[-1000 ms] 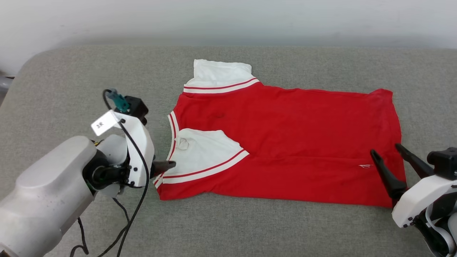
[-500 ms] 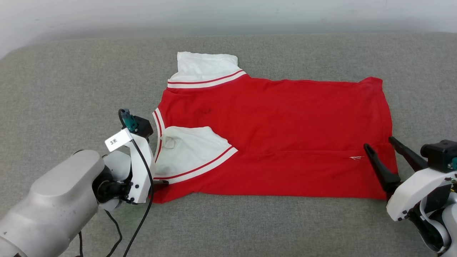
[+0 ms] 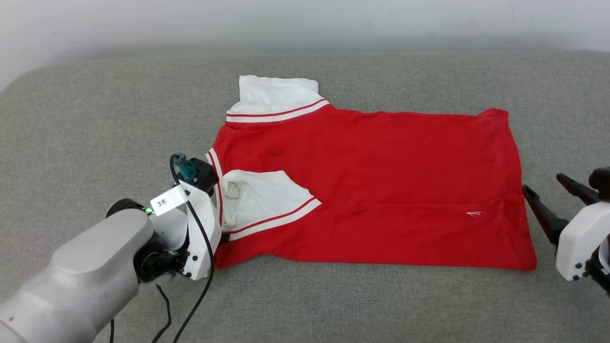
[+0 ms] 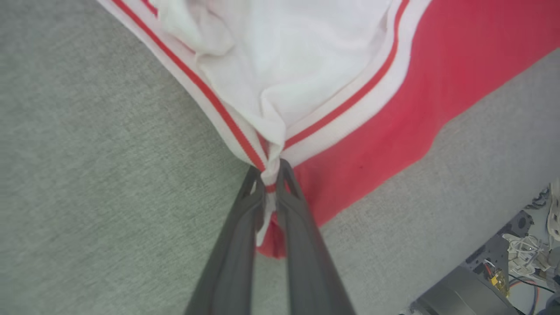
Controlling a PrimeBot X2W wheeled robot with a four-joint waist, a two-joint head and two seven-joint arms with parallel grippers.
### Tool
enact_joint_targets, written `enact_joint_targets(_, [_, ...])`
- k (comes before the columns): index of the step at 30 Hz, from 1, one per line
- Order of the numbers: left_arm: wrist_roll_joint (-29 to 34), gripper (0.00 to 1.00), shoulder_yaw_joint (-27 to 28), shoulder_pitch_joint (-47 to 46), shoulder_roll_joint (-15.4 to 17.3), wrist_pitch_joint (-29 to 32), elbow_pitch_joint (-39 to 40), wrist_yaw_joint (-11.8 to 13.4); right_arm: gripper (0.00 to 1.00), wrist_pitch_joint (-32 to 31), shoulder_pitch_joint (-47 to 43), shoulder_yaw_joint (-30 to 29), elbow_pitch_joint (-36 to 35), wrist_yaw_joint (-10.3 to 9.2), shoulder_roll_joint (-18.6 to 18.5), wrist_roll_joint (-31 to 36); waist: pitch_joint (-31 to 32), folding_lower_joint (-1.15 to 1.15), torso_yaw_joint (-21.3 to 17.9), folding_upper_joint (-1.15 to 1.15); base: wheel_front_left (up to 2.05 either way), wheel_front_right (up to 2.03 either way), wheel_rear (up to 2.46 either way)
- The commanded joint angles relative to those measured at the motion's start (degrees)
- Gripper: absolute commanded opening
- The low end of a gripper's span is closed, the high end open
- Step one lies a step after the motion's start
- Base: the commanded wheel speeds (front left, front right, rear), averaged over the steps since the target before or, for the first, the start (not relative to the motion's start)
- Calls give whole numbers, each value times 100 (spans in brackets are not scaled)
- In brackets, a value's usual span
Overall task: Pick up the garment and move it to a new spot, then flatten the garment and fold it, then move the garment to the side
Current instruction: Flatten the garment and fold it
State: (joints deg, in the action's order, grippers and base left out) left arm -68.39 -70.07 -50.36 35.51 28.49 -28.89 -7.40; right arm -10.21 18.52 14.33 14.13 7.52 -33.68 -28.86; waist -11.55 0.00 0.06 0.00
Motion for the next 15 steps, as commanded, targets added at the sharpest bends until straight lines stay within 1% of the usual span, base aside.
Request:
enact_joint_targets(1, [25,0,-15,-46,33,-50,56,-2,100,-155,85,47,-61,-7,-68,-35,28,0,21,0,0,0,0])
enact_joint_targets(3, [73,0,-25,-85,128,-150,169,-3,100,-672,146,97,-162,-8,-277,-128,52,0,41,0,0,0,0])
enact_joint_targets(6, [59,0,-4,-122,184,-303,324,-3,100,-1535,87,296,-315,-7,-572,-383,70,0,67,0,0,0,0])
enact_joint_targets(9, [101,0,-14,-158,252,-396,424,-3,100,-2178,10,408,-400,-7,-725,-729,49,0,100,0,0,0,0])
enact_joint_targets(12, [114,0,-28,-185,263,-436,511,-4,100,-2469,-57,421,-342,-8,-739,-905,-8,0,148,0,0,0,0])
enact_joint_targets(15, [172,0,-39,-243,271,-506,562,-4,100,-2554,-137,401,-129,-7,-582,-995,-81,0,193,0,0,0,0])
